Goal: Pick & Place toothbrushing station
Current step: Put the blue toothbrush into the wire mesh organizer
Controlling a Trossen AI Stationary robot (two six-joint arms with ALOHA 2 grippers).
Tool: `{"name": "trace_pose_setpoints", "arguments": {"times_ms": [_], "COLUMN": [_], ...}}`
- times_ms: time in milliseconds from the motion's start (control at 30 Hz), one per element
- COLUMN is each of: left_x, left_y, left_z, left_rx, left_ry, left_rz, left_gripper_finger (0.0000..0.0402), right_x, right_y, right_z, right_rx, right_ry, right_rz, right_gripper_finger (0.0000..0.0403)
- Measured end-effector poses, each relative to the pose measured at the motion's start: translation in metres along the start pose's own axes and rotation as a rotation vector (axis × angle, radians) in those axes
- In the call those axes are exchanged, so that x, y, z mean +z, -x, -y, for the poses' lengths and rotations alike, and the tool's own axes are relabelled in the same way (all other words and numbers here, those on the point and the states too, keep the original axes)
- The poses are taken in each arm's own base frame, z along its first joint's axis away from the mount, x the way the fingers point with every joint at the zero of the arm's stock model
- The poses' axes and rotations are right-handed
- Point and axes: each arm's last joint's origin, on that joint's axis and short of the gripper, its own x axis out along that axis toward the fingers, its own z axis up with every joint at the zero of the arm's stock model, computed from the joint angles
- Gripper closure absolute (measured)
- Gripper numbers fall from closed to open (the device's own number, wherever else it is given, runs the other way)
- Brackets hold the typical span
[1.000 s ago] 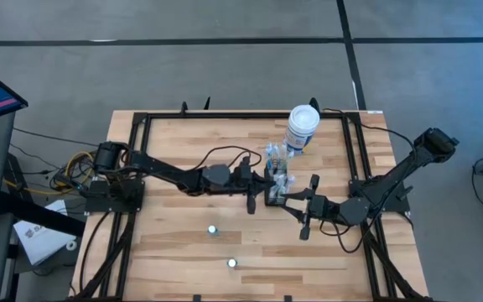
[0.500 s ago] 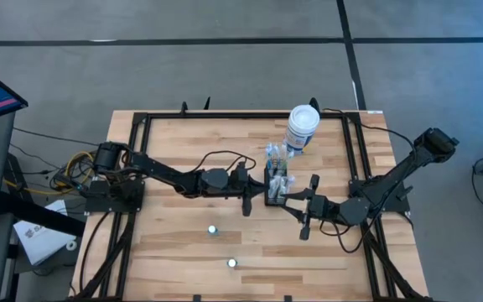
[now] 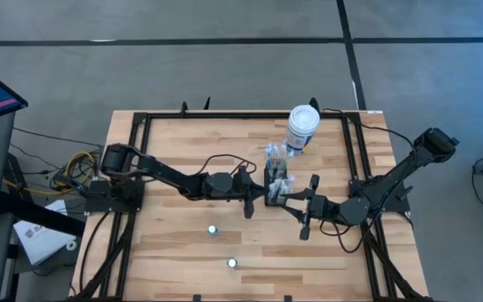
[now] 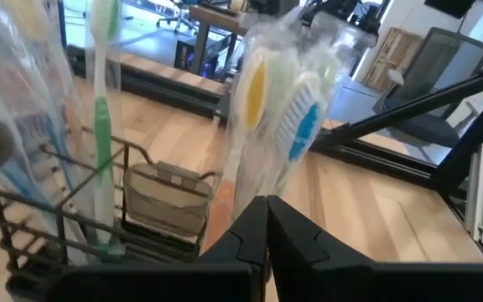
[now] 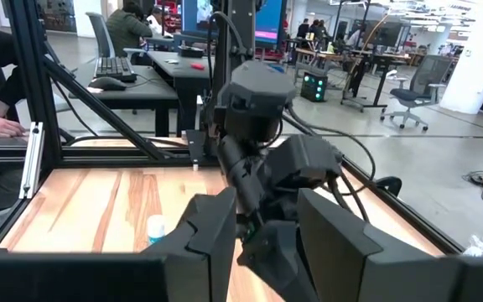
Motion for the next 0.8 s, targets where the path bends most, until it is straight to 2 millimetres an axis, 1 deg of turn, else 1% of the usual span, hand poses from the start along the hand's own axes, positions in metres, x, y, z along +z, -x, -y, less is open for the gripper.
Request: {"name": "trace_pose_setpoints", "arguments": {"times_ms": [100, 433, 800], "left_x": [-0.0039, -0.0007, -0.0013], "left_y": [-0.0018, -0.0007, -0.0003], "left_z": [-0.0017, -0.001, 0.0005], "left_rx": [0.006, 0.002, -0.002], "left_ry": [0.001, 0.003, -0.026], "left_rz": [-0.011, 0.0, -0.002], "left_gripper_finger": [0.0402, 0.0387, 0.033], "right_x": [0.0, -0.0003, -0.0009], "right_y": [0.0, 0.0, 0.0], "right_z": [0.0, 0.0, 0.0], "right_rx": [0.0, 0.0, 0.001], "right_ry": [0.0, 0.003, 0.008], "right_rz": [0.0, -0.002, -0.007], "right_gripper_finger": [0.0282, 0.0282, 0.0282]}}
